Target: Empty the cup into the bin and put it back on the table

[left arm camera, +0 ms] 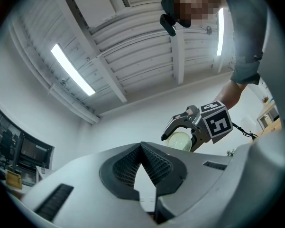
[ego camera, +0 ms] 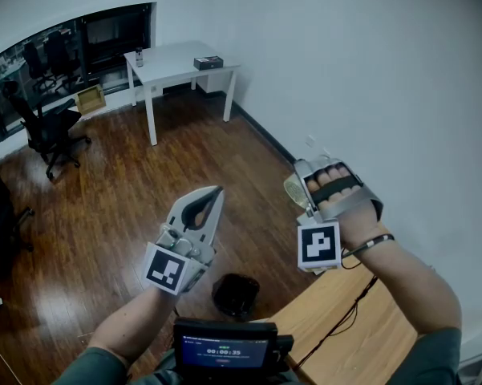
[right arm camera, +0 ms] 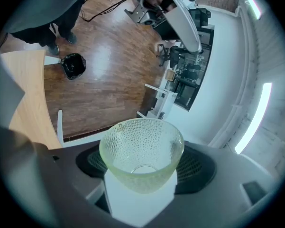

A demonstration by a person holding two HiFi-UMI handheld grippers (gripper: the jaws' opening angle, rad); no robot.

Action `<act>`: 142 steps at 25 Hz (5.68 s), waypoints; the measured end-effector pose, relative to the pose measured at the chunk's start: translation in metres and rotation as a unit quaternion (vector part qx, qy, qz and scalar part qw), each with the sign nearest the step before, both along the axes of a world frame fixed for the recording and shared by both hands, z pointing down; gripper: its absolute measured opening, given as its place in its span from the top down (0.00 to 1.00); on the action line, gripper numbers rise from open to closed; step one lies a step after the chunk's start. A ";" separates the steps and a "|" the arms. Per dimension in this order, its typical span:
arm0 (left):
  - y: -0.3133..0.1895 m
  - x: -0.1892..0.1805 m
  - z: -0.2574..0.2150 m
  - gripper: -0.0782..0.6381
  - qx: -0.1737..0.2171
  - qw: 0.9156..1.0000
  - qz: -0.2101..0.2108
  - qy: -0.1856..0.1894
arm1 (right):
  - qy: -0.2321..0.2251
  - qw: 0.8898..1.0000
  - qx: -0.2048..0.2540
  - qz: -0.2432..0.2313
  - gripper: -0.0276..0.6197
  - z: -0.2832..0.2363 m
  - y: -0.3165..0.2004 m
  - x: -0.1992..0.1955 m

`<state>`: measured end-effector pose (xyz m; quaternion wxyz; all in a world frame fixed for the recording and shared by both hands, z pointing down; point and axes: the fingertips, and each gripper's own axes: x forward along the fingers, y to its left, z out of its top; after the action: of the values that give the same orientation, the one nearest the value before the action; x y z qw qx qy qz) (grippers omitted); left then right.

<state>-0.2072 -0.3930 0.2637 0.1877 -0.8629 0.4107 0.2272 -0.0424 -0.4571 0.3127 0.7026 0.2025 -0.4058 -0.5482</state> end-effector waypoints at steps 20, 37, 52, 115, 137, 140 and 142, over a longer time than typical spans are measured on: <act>0.003 -0.003 0.001 0.90 0.003 1.000 -0.002 0.005 | 0.021 0.999 0.019 -0.031 0.35 -0.003 0.003 -0.010; 0.000 0.001 0.002 0.90 -0.012 1.000 0.011 0.009 | 0.038 0.998 0.033 -0.042 0.35 -0.009 0.002 -0.013; -0.001 0.001 0.001 0.90 -0.015 1.000 0.014 0.009 | 0.043 0.997 0.036 -0.048 0.35 -0.012 0.003 -0.017; 0.019 0.006 0.006 0.90 -0.024 0.998 0.058 -0.007 | -0.392 0.901 -0.113 0.149 0.34 0.036 0.046 -0.001; 0.011 0.042 0.029 0.90 -0.057 0.987 0.152 -0.013 | -0.706 0.654 -0.151 0.226 0.34 0.055 0.074 0.013; 0.008 0.044 0.026 0.90 -0.059 0.984 0.166 -0.009 | -0.738 0.618 -0.146 0.228 0.34 0.049 0.079 0.017; 0.005 0.048 0.027 0.90 -0.072 0.981 0.178 -0.009 | -0.750 0.604 -0.141 0.231 0.34 0.047 0.081 0.021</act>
<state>-0.1596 -0.3882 0.2910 0.0853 -0.9354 0.2636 0.2196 -0.0209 -0.3758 0.3598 0.2754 0.5282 -0.8022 0.0402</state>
